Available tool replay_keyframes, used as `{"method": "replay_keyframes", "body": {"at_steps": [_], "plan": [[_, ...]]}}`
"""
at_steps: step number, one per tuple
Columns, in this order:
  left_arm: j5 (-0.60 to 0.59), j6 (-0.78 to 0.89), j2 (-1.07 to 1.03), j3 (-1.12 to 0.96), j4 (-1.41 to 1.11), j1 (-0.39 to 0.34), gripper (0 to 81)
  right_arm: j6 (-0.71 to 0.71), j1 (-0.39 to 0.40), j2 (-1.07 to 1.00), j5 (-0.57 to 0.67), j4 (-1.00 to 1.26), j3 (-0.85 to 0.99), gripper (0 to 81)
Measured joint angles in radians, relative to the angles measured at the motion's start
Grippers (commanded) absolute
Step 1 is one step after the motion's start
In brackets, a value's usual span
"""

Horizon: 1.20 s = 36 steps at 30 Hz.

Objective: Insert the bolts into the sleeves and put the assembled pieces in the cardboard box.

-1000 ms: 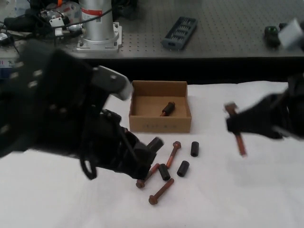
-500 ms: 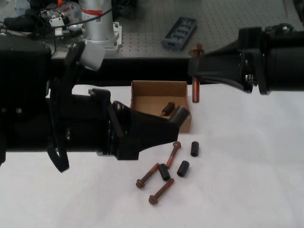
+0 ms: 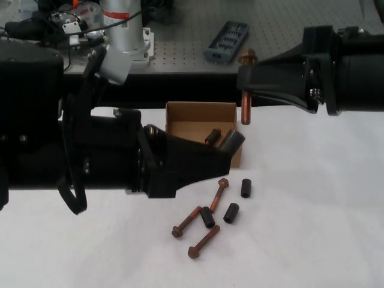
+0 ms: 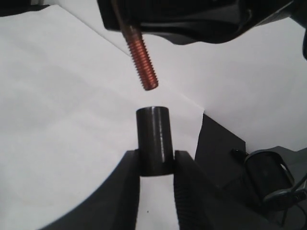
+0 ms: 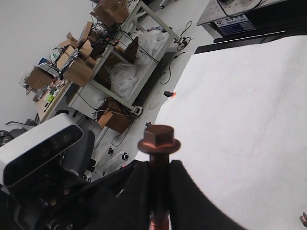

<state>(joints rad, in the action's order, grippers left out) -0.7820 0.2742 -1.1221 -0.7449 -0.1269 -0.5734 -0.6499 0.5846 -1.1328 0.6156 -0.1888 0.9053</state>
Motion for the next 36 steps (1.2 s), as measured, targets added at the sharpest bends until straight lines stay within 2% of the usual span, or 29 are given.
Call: {"method": "replay_keyframes", "body": {"at_steps": [16, 25, 36], "plan": [[0.015, 0.013, 0.000, 0.000, -0.033, 0.000, 0.6, -0.005, 0.000, 0.000, 0.004, 0.004, 0.000, 2.6], [0.015, 0.013, 0.000, 0.000, -0.033, 0.000, 0.6, -0.105, 0.000, 0.000, 0.011, 0.048, 0.000, 2.6], [0.028, 0.023, 0.000, 0.000, -0.033, 0.000, 0.6, -0.119, 0.000, 0.000, -0.023, 0.052, 0.000, 2.6]]}}
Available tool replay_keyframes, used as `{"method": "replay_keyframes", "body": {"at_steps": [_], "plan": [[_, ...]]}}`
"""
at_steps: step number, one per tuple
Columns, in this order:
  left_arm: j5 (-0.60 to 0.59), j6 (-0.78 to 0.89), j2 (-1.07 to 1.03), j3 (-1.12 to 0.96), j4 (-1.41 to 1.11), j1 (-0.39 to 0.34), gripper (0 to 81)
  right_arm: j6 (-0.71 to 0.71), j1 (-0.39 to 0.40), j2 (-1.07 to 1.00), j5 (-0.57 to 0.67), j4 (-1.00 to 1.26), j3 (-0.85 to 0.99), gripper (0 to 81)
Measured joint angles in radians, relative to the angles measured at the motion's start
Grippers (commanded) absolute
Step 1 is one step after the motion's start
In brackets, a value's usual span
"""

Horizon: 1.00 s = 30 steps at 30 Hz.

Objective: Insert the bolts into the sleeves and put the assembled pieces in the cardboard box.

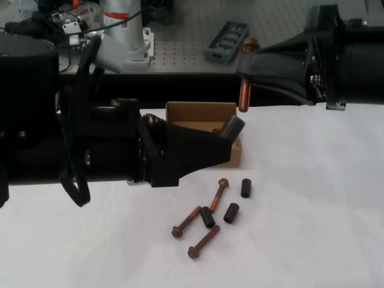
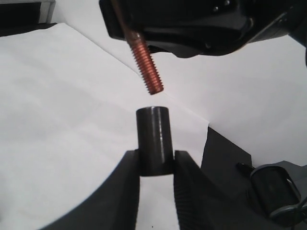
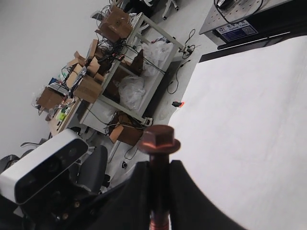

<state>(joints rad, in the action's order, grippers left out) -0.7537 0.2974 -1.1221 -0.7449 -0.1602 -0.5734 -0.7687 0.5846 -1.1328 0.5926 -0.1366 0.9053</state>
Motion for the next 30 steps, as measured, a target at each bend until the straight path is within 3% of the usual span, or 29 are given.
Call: {"method": "replay_keyframes", "body": {"at_steps": [13, 30], "plan": [[0.031, 0.028, 0.000, 0.000, -0.023, 0.000, 0.6, 0.000, 0.025, -0.004, -0.083, 0.003, 0.000, 2.6], [0.085, 0.042, 0.000, 0.003, -0.034, 0.002, 0.6, -0.016, 0.061, -0.027, -0.103, 0.033, 0.000, 2.6]]}}
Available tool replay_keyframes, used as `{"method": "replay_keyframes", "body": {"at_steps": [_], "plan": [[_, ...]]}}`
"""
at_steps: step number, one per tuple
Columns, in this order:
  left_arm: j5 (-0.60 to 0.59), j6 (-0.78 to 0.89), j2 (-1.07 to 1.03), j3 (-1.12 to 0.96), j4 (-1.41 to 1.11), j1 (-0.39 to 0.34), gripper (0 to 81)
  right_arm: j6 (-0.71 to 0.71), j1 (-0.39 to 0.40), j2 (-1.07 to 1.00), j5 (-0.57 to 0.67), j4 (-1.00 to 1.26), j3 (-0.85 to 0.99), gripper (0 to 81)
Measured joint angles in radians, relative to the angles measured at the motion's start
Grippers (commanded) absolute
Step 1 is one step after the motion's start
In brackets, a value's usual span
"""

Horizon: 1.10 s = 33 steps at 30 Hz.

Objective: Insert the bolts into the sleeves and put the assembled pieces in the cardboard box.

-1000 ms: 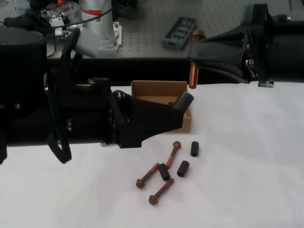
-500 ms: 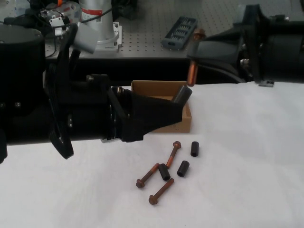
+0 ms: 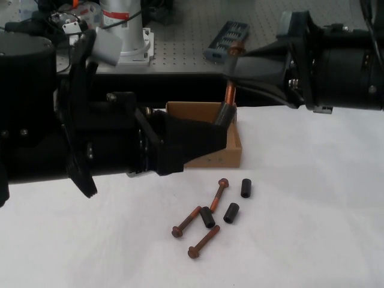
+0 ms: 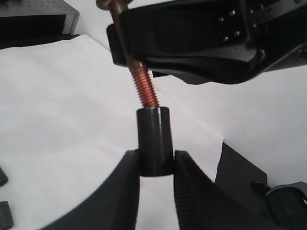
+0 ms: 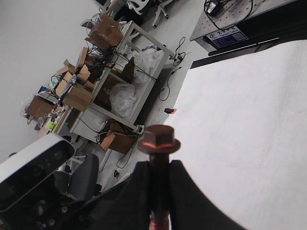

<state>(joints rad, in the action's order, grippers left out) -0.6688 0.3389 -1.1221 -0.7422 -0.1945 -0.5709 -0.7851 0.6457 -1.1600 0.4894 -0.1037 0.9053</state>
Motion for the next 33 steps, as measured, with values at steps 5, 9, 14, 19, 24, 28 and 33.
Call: {"method": "replay_keyframes", "body": {"at_steps": [5, 9, 14, 19, 24, 28, 33], "plan": [[0.020, 0.000, 0.000, 0.000, -0.011, 0.000, 0.6, -0.001, 0.000, 0.000, -0.005, 0.002, 0.000, 2.6], [0.044, 0.000, 0.000, 0.000, -0.015, -0.002, 0.6, 0.004, 0.000, 0.000, -0.010, 0.004, 0.000, 2.6], [0.056, 0.000, 0.000, 0.000, -0.022, -0.004, 0.6, 0.028, 0.000, 0.020, -0.042, -0.006, 0.000, 2.6], [0.074, 0.000, 0.000, 0.002, -0.060, -0.007, 0.6, 0.034, 0.000, 0.046, -0.067, -0.029, 0.000, 2.6], [0.076, 0.000, 0.000, 0.002, -0.068, -0.007, 0.6, 0.046, 0.004, 0.053, -0.092, -0.041, 0.000, 2.6], [0.085, 0.000, 0.000, 0.002, -0.069, -0.007, 0.6, 0.065, 0.004, 0.053, -0.095, -0.041, 0.000, 2.6], [0.088, 0.009, 0.000, 0.002, -0.069, -0.007, 0.6, 0.070, 0.004, 0.053, -0.095, -0.041, 0.000, 2.6]]}}
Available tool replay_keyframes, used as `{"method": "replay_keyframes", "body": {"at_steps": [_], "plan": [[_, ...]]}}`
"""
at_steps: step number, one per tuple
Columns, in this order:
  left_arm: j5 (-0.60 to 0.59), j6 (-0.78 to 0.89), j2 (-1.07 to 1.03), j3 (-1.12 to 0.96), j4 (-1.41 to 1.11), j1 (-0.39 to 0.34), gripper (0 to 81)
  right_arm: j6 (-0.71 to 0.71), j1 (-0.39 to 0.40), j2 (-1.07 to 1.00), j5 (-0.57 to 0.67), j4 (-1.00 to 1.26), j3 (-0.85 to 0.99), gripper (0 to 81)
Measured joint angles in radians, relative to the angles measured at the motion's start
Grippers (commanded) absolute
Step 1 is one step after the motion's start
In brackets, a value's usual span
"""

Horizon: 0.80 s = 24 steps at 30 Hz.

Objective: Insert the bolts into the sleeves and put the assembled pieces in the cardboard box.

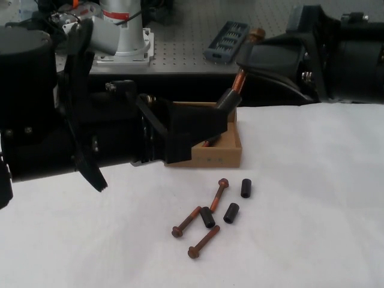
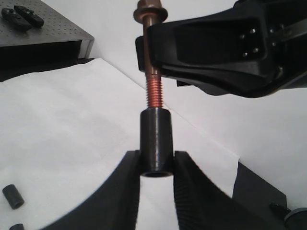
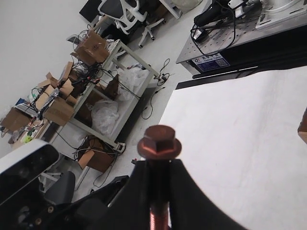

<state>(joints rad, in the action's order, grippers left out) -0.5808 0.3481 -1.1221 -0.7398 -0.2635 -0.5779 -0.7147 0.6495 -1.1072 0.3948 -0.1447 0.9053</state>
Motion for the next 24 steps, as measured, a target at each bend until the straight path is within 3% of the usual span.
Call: {"method": "replay_keyframes", "body": {"at_steps": [24], "plan": [[0.066, 0.037, 0.000, 0.000, 0.000, 0.000, 0.6, 0.002, 0.005, 0.000, -0.068, -0.001, 0.000, 2.6]]}}
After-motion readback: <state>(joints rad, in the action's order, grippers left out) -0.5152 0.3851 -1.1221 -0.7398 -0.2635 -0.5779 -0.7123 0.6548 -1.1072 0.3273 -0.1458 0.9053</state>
